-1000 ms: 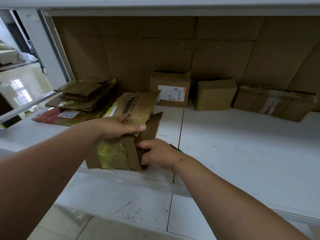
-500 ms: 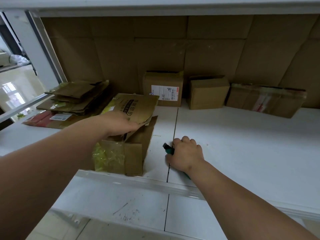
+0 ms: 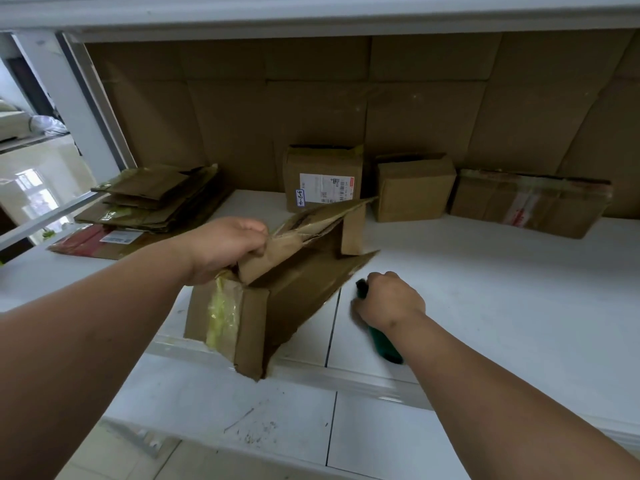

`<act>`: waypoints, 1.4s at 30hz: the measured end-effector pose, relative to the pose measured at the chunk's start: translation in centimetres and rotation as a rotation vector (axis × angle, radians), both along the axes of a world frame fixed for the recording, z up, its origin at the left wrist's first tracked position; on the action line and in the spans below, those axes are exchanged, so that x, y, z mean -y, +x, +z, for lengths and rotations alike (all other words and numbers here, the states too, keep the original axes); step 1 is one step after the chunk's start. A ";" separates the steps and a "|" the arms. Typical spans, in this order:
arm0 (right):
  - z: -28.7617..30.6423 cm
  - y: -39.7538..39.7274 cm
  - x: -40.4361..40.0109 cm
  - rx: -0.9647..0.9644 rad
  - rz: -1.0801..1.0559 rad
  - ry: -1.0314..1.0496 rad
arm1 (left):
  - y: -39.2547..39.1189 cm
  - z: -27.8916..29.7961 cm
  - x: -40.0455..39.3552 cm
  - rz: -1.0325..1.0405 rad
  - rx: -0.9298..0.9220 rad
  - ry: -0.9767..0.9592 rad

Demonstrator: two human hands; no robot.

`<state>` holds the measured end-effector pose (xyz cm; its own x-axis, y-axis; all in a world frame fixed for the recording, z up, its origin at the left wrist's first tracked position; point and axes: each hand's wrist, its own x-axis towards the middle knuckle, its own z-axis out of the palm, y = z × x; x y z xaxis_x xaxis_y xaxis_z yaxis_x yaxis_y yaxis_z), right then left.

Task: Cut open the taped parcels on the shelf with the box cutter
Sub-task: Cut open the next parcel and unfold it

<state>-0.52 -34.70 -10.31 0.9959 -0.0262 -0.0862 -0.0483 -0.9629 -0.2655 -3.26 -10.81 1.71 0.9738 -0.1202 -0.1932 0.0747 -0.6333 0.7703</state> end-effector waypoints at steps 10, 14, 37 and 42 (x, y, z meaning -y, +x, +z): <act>1.0 0.7 4.5 0.131 -0.168 -0.067 | 0.3 -1.5 1.0 0.047 0.007 0.007; 1.3 1.2 3.5 0.312 -0.132 0.205 | 0.5 -2.4 1.7 0.064 0.011 -0.041; 2.1 5.7 -1.0 0.184 -0.114 0.358 | 1.2 -1.5 1.0 0.038 -0.078 -0.056; 2.0 5.5 -1.0 0.212 -0.092 0.572 | 1.3 -1.4 1.1 0.047 -0.078 -0.057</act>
